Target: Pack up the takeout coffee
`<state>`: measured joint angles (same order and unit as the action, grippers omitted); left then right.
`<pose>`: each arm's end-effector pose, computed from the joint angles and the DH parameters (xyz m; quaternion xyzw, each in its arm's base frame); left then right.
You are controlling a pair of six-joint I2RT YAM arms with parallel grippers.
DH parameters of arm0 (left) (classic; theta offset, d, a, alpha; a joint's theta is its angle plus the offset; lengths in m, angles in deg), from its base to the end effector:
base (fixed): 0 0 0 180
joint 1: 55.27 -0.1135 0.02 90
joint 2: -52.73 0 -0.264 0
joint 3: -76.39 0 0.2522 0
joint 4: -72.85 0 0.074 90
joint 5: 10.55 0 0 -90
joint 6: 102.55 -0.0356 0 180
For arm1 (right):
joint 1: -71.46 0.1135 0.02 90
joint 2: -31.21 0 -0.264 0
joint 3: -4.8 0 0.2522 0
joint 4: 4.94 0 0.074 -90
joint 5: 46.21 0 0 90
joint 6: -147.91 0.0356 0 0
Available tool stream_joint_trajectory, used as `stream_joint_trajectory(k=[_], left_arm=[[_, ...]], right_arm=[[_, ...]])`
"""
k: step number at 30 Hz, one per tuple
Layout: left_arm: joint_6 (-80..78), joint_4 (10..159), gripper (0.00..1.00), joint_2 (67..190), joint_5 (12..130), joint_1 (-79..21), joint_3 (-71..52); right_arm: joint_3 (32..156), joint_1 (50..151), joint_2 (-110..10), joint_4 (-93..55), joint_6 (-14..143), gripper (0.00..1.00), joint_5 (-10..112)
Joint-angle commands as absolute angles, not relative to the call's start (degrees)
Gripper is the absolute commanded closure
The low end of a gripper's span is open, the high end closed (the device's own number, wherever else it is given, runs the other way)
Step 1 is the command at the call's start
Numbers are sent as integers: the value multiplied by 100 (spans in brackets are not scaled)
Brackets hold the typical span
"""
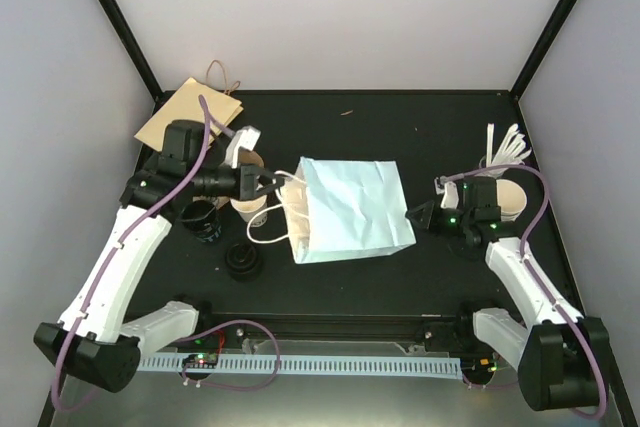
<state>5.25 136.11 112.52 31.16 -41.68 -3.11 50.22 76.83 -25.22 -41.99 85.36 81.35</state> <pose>0.1837 -0.0717 0.3594 0.1304 0.8439 -0.4592 0.2447 0.1870 0.0394 0.2093 0.0562 0.8898 0.3841 0.2401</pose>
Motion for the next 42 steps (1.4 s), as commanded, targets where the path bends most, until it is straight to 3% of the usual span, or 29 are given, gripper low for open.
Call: stream_joint_trajectory(k=[1,3,7,11,24,42], left_arm=[[1354,12398,98,11455,2813,-3501,-1330],[1745,12066,98,11659,2650,-3343,-1590],[2095,11969,98,12088,2639,-3052,-2143],[2051,12420,98,12484,2960,-2730,-2754],[1717,13692,98,13547,3631,-2572,-3599],[1995,13450,98,14603,3367,-2388,-4288]], right_arm=[[4882,7641,-2717,-3882,8502,99,8499],[4891,7647,-2849,-3878,8447,95,8549],[5092,7677,-2916,-4151,8184,73,8476],[5433,7847,-2883,-4674,7851,63,8108],[6310,9384,-3304,-5186,7686,53,6510],[6479,9903,-3573,-5130,7749,52,5825]])
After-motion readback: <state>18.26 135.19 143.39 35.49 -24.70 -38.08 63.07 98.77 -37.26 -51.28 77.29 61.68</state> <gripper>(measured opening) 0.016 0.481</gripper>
